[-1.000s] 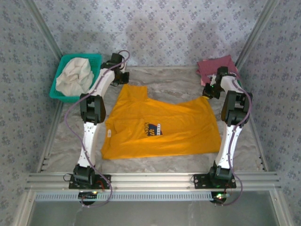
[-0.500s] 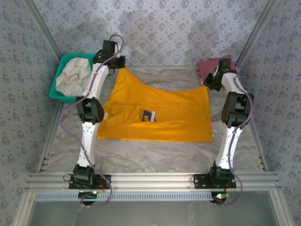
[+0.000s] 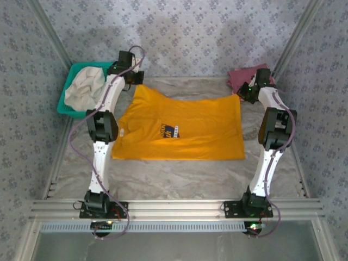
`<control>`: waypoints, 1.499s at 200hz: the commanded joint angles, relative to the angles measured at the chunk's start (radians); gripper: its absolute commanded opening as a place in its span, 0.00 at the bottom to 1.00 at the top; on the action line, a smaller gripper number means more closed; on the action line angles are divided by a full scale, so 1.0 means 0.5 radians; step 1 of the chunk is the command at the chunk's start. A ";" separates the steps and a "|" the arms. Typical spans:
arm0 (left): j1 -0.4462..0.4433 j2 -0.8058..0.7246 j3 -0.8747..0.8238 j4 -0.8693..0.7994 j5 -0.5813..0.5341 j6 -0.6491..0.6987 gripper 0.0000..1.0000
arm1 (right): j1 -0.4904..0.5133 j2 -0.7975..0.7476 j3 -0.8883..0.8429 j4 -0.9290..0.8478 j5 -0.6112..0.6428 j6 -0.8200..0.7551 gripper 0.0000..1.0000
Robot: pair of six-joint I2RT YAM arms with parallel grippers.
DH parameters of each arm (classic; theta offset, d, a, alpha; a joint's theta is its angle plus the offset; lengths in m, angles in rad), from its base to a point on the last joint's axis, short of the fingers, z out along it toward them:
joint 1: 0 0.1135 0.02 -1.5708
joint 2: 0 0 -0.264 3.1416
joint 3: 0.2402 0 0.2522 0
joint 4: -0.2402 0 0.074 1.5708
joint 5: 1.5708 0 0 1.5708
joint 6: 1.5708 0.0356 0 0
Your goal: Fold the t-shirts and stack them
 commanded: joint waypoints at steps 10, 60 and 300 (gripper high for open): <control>0.030 -0.501 -0.612 0.385 -0.054 0.074 0.00 | -0.029 -0.090 -0.052 0.115 -0.067 -0.016 0.00; 0.050 -0.969 -1.387 0.723 -0.165 0.103 0.00 | -0.032 -0.196 -0.186 0.222 -0.131 -0.051 0.00; 0.056 -2.002 -2.825 0.791 -0.650 -0.182 0.00 | -0.126 -1.280 -1.498 0.368 0.066 0.095 0.00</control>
